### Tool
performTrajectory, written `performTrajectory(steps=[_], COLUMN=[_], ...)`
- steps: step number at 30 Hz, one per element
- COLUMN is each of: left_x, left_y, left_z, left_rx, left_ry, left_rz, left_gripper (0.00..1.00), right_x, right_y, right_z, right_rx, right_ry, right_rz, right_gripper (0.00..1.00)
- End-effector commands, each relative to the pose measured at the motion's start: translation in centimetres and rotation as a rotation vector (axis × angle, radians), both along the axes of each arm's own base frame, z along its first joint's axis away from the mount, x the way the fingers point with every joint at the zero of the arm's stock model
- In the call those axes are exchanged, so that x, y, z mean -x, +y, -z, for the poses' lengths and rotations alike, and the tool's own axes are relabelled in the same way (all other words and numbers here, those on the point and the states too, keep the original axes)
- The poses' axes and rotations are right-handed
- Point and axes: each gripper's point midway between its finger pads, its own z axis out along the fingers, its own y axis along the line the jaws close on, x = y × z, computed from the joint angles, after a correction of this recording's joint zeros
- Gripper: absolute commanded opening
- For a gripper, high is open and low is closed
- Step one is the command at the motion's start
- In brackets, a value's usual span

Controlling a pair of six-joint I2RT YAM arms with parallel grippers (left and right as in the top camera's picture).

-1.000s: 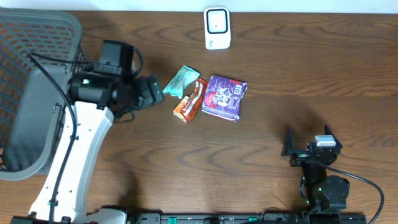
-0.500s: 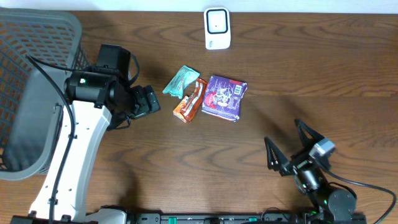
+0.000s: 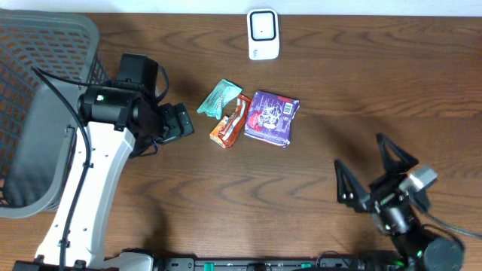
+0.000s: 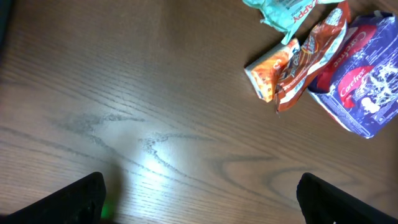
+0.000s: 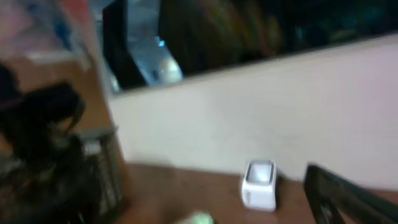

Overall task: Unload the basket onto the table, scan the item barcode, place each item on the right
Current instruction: 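Reach the right gripper to the purple package and grasp it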

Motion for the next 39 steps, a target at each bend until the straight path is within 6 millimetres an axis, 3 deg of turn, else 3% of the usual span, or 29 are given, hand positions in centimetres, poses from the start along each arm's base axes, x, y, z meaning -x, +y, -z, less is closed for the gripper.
performTrajectory(steps=[1,4,8,12,14,19,23,28,31,39], left_x=[-0.1,-0.2,-0.1,-0.1,-0.2,-0.1,-0.1,-0.1,-0.1,-0.1], left_y=[0.2,0.2,0.2,0.2,0.2,0.2,0.2,0.2,0.2,0.2], left_z=[0.0,0.0,0.0,0.0,0.0,0.0,0.0,0.0,0.0,0.0], left_rx=[-0.012,-0.012,-0.012,-0.012,-0.012,-0.012,-0.012,-0.012,-0.012,-0.012], left_ry=[-0.001,-0.001,-0.001,-0.001,-0.001,-0.001,-0.001,-0.001,-0.001,-0.001], left_rz=[0.004,0.004,0.004,0.004,0.004,0.004,0.004,0.004,0.004,0.004], left_gripper=[0.98,0.98,0.98,0.98,0.98,0.98,0.98,0.98,0.98,0.98], right_x=[-1.8,-4.3,-7.4,-7.5,-7.8,-10.0,-11.1,-10.9,-12.1,-16.3], right_y=[-0.3,-0.2,0.2,3.9,4.6,4.7,4.3,5.7,5.7,5.8], right_z=[-2.0,-0.4,3.5,6.2,8.4,13.7,17.8,21.7,23.6,25.6], right_rx=[0.168,0.253,0.293,0.208,0.168,0.103,0.039,0.078,0.069,-0.081], right_ry=[0.039,0.244,0.583,0.822,0.929,1.127,1.318,1.442,1.489,1.492], right_rz=[0.056,0.041,-0.032,-0.331,-0.4,-0.419,-0.332,-0.329,-0.238,-0.106], right_gripper=[0.99,0.99,0.99,0.99,0.99,0.99,0.99,0.97,0.96,0.86])
